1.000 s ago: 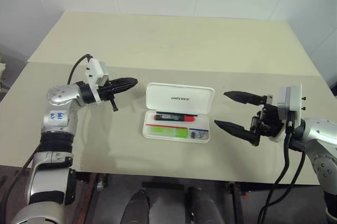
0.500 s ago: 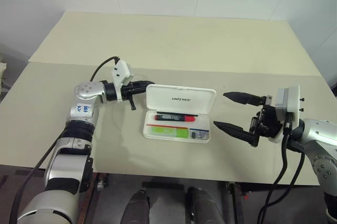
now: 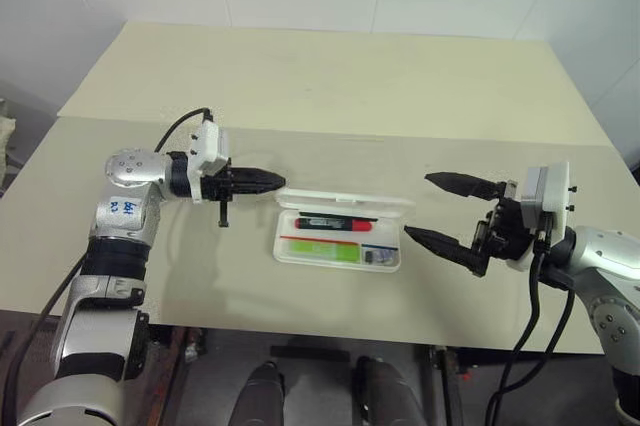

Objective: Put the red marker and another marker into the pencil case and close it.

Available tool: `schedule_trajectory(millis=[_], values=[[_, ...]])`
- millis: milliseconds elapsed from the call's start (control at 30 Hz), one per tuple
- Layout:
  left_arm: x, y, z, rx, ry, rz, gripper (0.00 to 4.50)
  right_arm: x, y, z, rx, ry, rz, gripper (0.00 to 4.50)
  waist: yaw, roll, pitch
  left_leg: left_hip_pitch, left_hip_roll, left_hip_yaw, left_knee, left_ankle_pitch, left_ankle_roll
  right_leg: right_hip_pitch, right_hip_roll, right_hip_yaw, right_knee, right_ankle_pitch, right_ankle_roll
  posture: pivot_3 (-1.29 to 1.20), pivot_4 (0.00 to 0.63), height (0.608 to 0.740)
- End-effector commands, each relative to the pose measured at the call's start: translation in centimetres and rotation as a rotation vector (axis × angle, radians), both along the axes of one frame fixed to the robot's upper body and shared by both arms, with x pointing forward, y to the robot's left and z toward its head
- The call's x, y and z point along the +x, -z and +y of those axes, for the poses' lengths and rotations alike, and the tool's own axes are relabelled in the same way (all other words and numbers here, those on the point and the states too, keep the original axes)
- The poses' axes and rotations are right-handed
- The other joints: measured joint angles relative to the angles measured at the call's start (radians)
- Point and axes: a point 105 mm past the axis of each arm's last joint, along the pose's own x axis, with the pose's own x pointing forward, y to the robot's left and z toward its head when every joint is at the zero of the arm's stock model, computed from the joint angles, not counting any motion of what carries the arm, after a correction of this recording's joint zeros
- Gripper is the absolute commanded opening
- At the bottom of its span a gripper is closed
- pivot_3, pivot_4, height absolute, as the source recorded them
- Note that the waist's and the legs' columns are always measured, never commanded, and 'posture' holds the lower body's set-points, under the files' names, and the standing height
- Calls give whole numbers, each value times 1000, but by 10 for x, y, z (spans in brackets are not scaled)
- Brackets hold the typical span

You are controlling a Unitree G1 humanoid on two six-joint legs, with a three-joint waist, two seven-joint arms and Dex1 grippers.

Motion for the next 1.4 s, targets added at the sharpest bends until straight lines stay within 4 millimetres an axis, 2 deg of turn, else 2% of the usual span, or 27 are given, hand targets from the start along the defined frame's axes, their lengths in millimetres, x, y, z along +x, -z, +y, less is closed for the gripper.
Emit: schedule_trajectory(millis=[33,300,567,767,1100,1267,1400], values=[[-5,8,-16,46,50,-19,27,-4,-8,6,2,-18,-52,4500,0,0,0,0,0,0,0,0,0,0,0,0,0,0,0,0,150,740],[-9,35,-34,89,96,38,27,-5,-9,7,7,-8,-57,4500,-7,0,0,0,0,0,0,0,0,0,0,0,0,0,0,0,150,740],[-14,64,-31,216,94,123,27,-5,-9,8,15,9,-59,4500,-3,0,0,0,0,0,0,0,0,0,0,0,0,0,0,0,150,740],[-12,68,-38,255,81,132,27,-4,-7,11,28,15,-60,4500,-3,0,0,2,0,0,0,0,0,1,0,0,0,0,0,0,150,740],[-21,76,-57,297,112,166,27,-5,-4,14,51,29,-60,4500,0,0,0,3,0,0,0,0,1,4,0,0,0,0,-1,0,150,740],[-21,67,-63,251,114,145,27,-3,-3,15,55,33,-58,4500,-2,0,0,3,0,-1,0,0,1,4,0,0,-1,0,0,0,150,740],[-20,26,-64,50,117,112,27,-1,-2,15,53,30,-51,4500,-3,0,0,3,0,-1,0,0,1,4,0,0,-1,0,-1,0,150,740]])
